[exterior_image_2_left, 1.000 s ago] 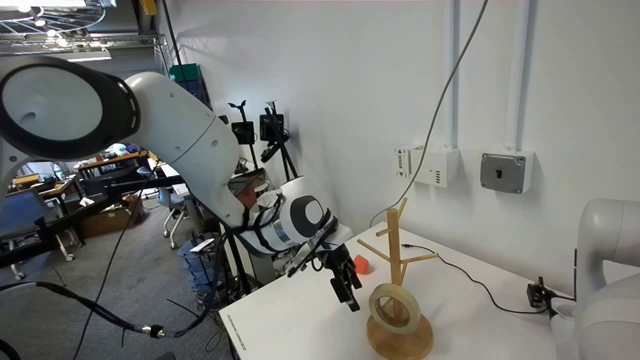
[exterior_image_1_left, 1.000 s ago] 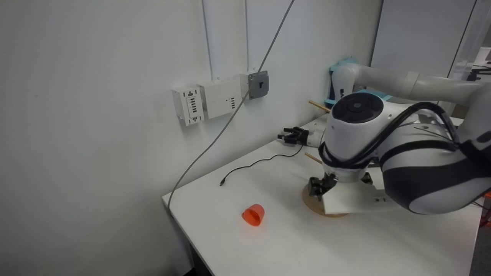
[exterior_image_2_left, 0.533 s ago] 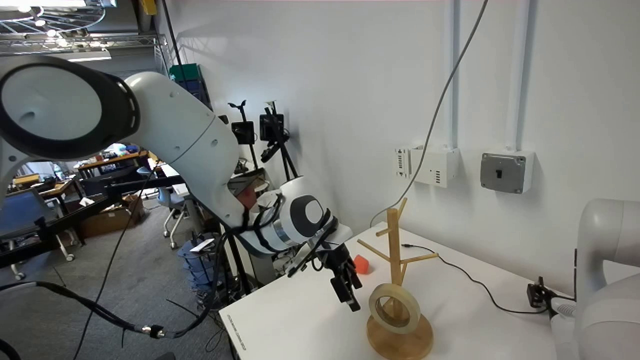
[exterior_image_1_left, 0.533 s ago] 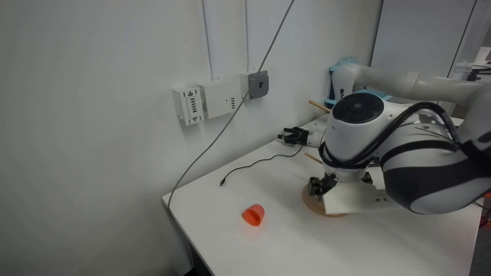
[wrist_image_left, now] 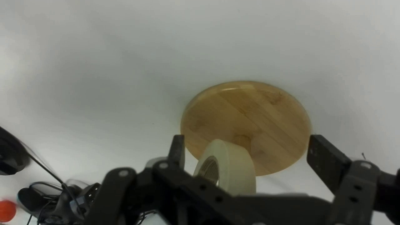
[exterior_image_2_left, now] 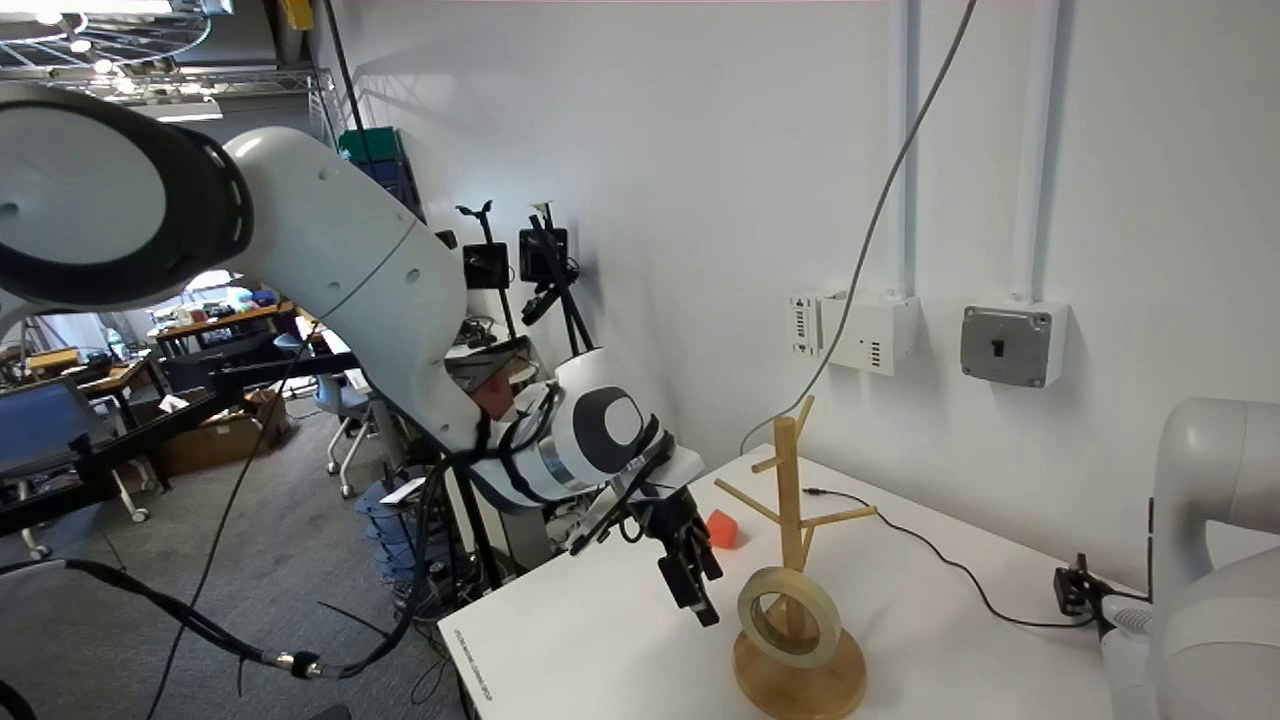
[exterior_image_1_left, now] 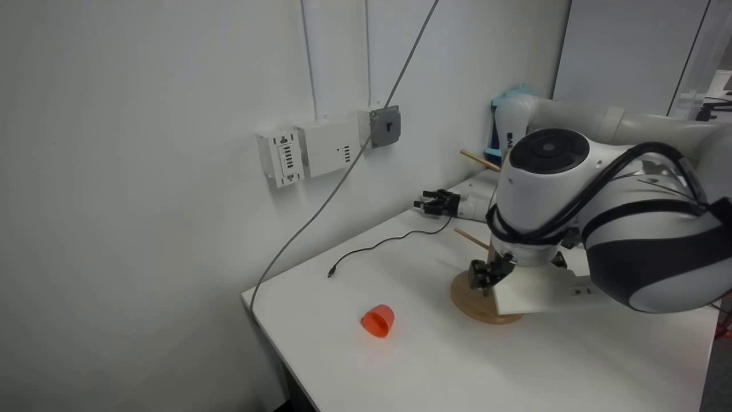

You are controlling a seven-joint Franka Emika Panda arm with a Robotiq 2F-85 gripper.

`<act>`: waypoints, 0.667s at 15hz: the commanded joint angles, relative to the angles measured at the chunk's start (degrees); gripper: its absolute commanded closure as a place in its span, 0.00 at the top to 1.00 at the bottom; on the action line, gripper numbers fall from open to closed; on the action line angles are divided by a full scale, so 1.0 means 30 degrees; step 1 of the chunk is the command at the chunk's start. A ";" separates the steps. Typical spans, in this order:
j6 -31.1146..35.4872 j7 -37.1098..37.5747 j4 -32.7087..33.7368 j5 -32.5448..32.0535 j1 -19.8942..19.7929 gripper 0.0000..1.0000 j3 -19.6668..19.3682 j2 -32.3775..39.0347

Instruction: Remove the tape from wooden hanger

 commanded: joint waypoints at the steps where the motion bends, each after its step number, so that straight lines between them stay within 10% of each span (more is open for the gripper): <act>1: -0.0045 -0.0033 -0.0083 -0.0018 -0.0068 1.00 0.0050 -0.0099; 10: 0.0219 0.0522 0.0120 -0.0348 0.0386 1.00 -0.0194 0.0348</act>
